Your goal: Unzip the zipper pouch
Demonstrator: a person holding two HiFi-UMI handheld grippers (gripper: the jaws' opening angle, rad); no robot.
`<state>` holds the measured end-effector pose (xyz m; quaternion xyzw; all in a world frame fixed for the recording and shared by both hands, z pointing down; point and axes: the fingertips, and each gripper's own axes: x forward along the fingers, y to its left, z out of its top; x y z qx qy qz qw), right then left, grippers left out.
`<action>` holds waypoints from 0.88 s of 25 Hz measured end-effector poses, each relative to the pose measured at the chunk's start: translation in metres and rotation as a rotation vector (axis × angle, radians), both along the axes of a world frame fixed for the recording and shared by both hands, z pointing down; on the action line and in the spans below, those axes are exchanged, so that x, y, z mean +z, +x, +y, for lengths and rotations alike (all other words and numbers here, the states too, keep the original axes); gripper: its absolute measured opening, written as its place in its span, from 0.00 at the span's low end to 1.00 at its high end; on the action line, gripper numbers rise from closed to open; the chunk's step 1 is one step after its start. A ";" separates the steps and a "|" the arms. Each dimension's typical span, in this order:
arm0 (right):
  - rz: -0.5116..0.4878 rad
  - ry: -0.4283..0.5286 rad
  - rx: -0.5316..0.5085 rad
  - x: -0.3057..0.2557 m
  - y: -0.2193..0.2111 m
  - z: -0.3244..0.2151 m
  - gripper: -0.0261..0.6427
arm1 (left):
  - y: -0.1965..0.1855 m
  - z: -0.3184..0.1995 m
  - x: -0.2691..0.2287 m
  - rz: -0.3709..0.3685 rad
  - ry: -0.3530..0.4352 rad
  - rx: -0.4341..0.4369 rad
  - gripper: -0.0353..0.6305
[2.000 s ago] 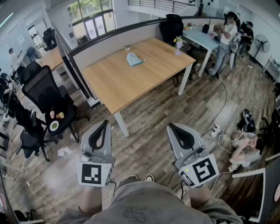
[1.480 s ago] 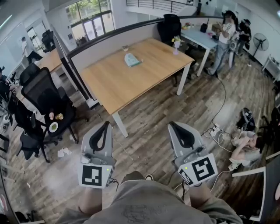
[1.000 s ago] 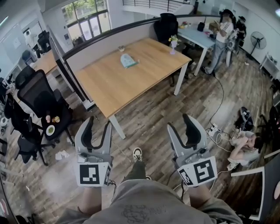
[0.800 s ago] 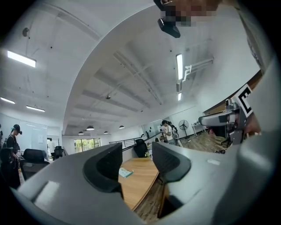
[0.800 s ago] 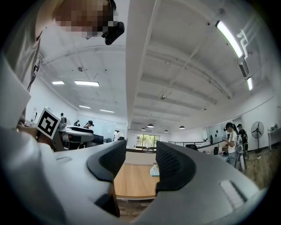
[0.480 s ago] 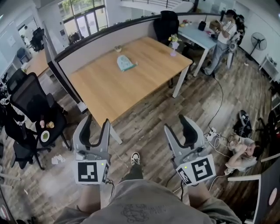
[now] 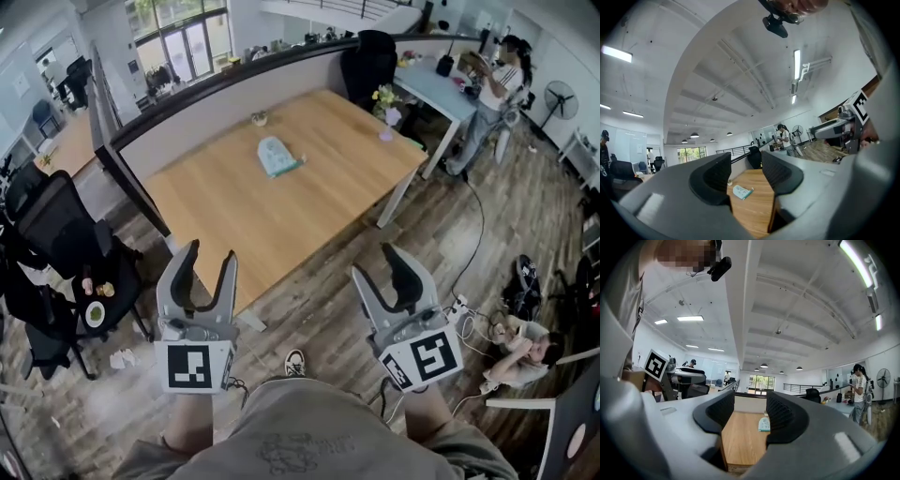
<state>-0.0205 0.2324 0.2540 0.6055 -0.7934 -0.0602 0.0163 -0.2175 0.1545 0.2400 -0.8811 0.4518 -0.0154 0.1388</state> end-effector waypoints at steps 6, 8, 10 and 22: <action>-0.012 -0.030 -0.038 0.008 -0.011 -0.064 0.33 | -0.008 -0.059 0.009 -0.032 -0.051 -0.021 0.34; -0.020 -0.045 -0.049 0.012 -0.011 -0.079 0.33 | -0.008 -0.072 0.006 -0.012 -0.020 -0.015 0.34; -0.022 -0.055 -0.056 0.016 -0.006 -0.093 0.33 | -0.006 -0.084 0.009 -0.015 -0.025 -0.021 0.34; -0.028 -0.084 -0.134 0.037 0.055 -0.205 0.33 | 0.036 -0.177 0.025 -0.054 -0.043 -0.120 0.33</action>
